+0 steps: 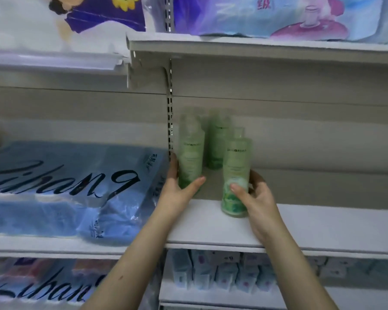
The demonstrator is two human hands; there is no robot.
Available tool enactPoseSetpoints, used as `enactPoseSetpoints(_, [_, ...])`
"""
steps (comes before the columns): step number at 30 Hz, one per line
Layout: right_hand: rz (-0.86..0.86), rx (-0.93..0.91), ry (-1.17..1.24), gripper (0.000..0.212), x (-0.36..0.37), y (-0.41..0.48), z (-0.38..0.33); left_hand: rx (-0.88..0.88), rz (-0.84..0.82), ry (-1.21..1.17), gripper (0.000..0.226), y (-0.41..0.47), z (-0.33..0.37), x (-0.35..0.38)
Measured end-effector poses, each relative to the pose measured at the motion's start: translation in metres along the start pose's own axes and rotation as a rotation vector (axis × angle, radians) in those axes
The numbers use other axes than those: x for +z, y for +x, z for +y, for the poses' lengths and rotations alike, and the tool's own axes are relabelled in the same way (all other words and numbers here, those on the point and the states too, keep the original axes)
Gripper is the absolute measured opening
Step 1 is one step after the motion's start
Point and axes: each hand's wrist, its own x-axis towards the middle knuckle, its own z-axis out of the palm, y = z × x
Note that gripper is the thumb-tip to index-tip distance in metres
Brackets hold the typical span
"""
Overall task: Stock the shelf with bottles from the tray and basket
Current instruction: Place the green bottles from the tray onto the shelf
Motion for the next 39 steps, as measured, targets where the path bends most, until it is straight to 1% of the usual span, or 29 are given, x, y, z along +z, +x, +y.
enactPoseSetpoints(5, [0.039,-0.016,0.001,0.053,0.002,-0.004,0.002,0.005,-0.008,-0.008,0.085,0.004,-0.013,-0.001])
enactPoseSetpoints(8, [0.017,-0.012,-0.03,0.049,0.002,-0.005,0.0,-0.019,0.023,-0.046,0.075,0.01,-0.018,-0.001])
enactPoseSetpoints(11, [-0.018,-0.013,-0.081,0.048,0.003,-0.008,0.002,-0.004,0.044,-0.011,0.063,0.011,-0.021,0.001])
enactPoseSetpoints(15, [-0.018,-0.033,-0.152,0.048,0.004,-0.01,0.003,0.017,0.045,0.012,0.062,0.01,-0.022,0.001])
enactPoseSetpoints(18, [-0.008,-0.042,-0.249,0.047,0.002,-0.009,0.005,0.015,0.051,0.004,0.054,0.01,-0.022,0.001])
enactPoseSetpoints(21, [-0.033,-0.037,-0.275,0.047,-0.001,-0.007,0.005,0.003,0.056,-0.012,0.048,0.01,-0.023,0.001])
enactPoseSetpoints(23, [-0.056,-0.026,-0.305,0.047,-0.001,-0.005,0.002,0.006,0.057,-0.02,0.047,0.011,-0.022,0.001])
enactPoseSetpoints(29, [-0.07,-0.015,-0.52,0.042,0.003,0.017,-0.008,0.001,0.06,-0.045,0.05,0.012,-0.023,0.001])
enactPoseSetpoints(33, [-0.061,0.022,-0.524,0.048,0.009,0.034,-0.006,-0.012,0.044,-0.082,0.057,0.013,-0.024,-0.001])
enactPoseSetpoints(39, [-0.076,0.047,-0.489,0.055,0.01,0.05,0.003,-0.023,0.05,-0.129,0.052,0.013,-0.025,-0.002])
